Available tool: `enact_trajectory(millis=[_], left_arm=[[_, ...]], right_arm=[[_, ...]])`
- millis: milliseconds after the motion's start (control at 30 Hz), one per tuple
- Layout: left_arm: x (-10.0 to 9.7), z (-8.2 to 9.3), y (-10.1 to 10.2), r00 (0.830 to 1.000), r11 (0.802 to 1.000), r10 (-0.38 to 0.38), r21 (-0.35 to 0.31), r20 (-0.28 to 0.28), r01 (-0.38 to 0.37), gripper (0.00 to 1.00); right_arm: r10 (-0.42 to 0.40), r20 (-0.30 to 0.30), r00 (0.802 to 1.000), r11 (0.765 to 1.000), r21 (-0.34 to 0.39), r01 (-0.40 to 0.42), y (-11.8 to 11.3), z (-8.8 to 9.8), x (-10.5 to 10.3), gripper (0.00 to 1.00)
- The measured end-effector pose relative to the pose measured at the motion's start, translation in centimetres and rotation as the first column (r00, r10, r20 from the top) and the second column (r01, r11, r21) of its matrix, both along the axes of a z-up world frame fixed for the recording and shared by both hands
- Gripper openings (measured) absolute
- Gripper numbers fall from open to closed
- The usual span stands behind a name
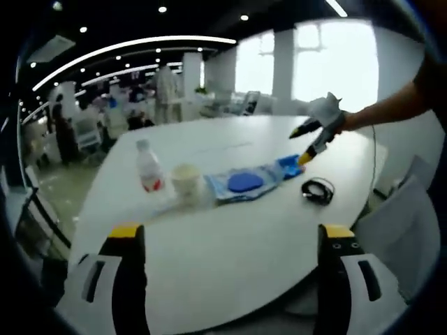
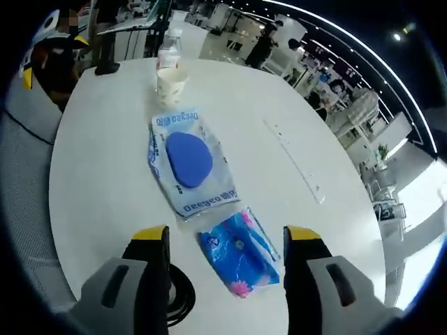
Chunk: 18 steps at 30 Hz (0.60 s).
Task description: Arrange the tabletop items into an orderly group along one side of the table until the central work area is clear of visible clutter.
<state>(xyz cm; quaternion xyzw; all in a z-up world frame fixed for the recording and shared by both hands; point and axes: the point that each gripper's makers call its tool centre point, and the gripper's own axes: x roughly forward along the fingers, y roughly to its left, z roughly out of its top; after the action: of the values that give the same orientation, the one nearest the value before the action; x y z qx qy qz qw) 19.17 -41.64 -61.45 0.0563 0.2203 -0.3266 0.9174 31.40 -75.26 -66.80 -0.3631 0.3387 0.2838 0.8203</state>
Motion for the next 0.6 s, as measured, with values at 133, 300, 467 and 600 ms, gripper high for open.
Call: enact_trajectory(millis=[133, 300, 467, 600], left_arm=[[-0.5, -0.7, 0.0, 1.0, 1.0, 0.002, -0.007, 0.002, -0.002, 1.0], [-0.5, -1.0, 0.4, 1.0, 1.0, 0.01, 0.004, 0.015, -0.01, 1.0], [-0.6, -1.0, 0.2, 1.0, 1.0, -0.006, 0.016, 0.025, 0.005, 1.0], [-0.8, -0.8, -0.2, 0.999, 0.999, -0.035, 0.029, 0.037, 0.034, 1.0]], right_arm=[[0.02, -0.007, 1.0, 0.999, -0.027, -0.02, -1.2, -0.1, 0.5, 0.71], [0.061, -0.021, 0.998, 0.995, -0.073, -0.063, -2.4, -0.6, 0.8, 0.74], [0.103, -0.043, 0.994, 0.985, -0.134, -0.108, -3.9, -1.4, 1.3, 0.75], [0.13, -0.051, 0.99, 0.977, -0.163, -0.137, -4.6, -1.9, 1.5, 0.75]])
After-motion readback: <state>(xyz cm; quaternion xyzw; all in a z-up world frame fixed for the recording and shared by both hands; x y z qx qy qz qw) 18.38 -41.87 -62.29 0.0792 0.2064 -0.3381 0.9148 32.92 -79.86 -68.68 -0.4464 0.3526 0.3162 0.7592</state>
